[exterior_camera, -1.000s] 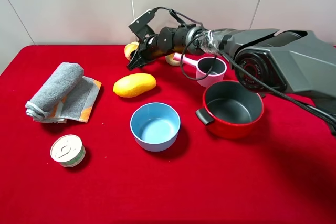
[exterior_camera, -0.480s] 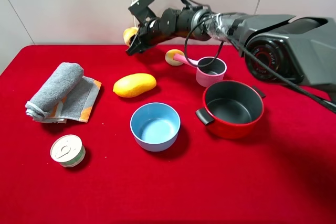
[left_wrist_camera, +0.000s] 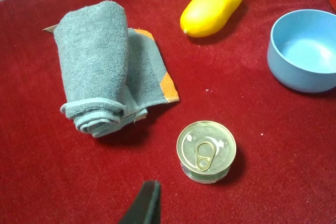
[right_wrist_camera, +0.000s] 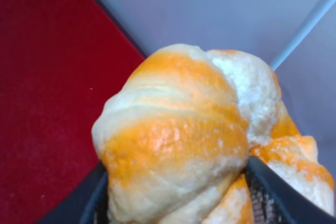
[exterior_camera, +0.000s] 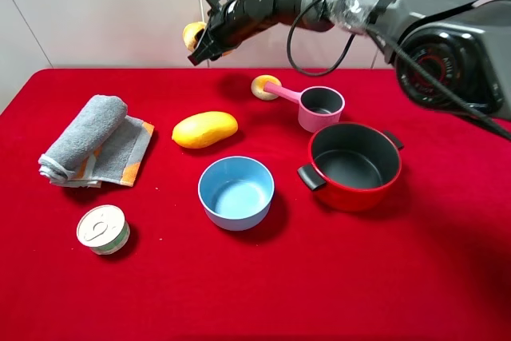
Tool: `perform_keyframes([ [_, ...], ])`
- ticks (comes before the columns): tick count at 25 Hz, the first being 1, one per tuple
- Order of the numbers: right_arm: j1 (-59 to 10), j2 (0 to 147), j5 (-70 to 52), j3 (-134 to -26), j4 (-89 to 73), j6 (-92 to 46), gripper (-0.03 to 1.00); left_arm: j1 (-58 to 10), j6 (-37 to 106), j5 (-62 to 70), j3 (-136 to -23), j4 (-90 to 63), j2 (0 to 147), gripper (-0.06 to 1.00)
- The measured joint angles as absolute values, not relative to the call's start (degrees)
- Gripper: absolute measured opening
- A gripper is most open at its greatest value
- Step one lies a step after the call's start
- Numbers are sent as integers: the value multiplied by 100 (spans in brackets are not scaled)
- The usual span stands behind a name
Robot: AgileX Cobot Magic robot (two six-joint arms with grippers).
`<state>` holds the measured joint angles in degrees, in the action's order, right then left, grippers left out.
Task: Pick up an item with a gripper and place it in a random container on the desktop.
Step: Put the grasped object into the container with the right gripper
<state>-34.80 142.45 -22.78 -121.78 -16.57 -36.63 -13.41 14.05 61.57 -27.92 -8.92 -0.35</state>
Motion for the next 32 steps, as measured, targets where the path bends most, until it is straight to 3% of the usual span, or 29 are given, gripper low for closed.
perform_keyframes([
  [12,-3480,13372,-3265,-11666,-1173,-3538,37,-1341,1405,6157,-2792,-892,-35,95],
  [32,-2894,10678,-2329,-7571,-785,-3081,37,-1341,1405,6157,-2792,-892,-35,95],
])
